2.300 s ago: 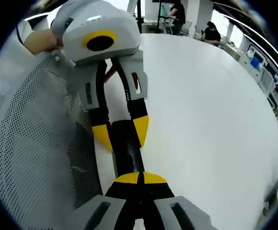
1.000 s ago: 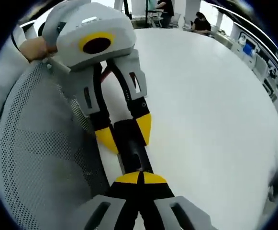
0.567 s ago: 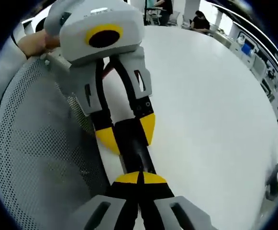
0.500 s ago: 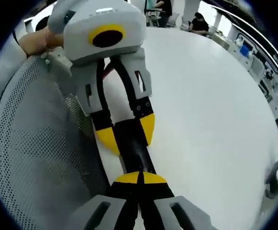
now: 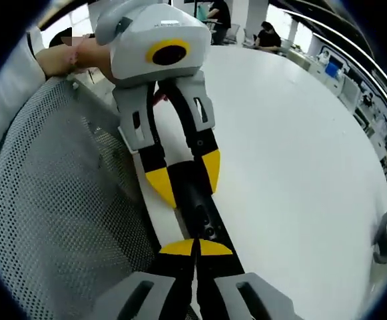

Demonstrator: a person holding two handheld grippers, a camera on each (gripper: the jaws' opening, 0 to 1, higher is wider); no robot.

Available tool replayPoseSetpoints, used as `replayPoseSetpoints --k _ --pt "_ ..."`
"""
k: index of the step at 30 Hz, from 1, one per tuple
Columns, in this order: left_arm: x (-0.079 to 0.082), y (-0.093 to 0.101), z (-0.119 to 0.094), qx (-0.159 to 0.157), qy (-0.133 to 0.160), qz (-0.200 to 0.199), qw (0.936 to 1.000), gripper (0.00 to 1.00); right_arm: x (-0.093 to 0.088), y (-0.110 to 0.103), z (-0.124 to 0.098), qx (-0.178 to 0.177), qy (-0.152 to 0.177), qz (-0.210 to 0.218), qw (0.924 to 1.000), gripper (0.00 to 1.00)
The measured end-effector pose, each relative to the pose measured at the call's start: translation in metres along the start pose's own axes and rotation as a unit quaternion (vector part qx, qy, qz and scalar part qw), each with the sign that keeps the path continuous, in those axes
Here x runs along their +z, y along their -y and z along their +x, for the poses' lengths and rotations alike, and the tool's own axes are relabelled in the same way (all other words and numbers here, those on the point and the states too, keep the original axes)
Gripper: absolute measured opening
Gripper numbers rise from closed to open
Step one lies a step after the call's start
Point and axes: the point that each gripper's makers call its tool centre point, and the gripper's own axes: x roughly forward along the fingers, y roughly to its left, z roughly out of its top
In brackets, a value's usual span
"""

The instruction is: Press the specified remote control buttons in sequence, fully releasing each button before pressing the next.

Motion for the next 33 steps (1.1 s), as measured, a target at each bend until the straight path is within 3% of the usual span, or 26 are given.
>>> replayPoseSetpoints --k 6,9,15,24,26,28,30,33 --pt "0.0005 -0.0001 -0.0005 0.0 -0.002 0.003 1.0 0.24 -0.0002 -0.0003 0.0025 0.015 -0.026 -0.023 0.9993 0.0" --pt "0.0007 0.0003 -0.0002 -0.001 -0.005 0.006 1.0 0.24 -0.0013 -0.0021 0.0038 -0.002 -0.032 -0.056 0.9979 0.0" --pt "0.0005 0.0013 0.0003 -0.005 -0.013 0.019 0.9997 0.24 -0.0007 -0.0024 0.0053 -0.025 -0.034 -0.051 0.9978 0.0" --pt "0.0002 0.0015 0.0012 -0.009 -0.02 0.033 0.9992 0.24 -0.0017 -0.0015 0.0058 -0.054 -0.037 -0.095 0.9933 0.0" --pt "0.0 0.0015 0.0011 -0.009 -0.019 0.031 0.9993 0.24 -0.0014 -0.0001 0.0053 -0.049 -0.036 -0.089 0.9942 0.0" --pt "0.0 0.0013 0.001 -0.008 -0.016 0.03 0.9994 0.24 -0.0012 -0.0009 0.004 -0.024 -0.022 -0.034 0.9989 0.0" --pt "0.0001 0.0013 0.0009 -0.007 -0.014 0.029 0.9995 0.24 0.0004 0.0004 0.0025 -0.012 -0.009 -0.007 0.9999 0.0" --pt "0.0001 0.0016 0.001 -0.006 -0.013 0.029 0.9995 0.24 0.0042 0.0046 0.0006 -0.015 0.0 -0.012 0.9998 0.0"
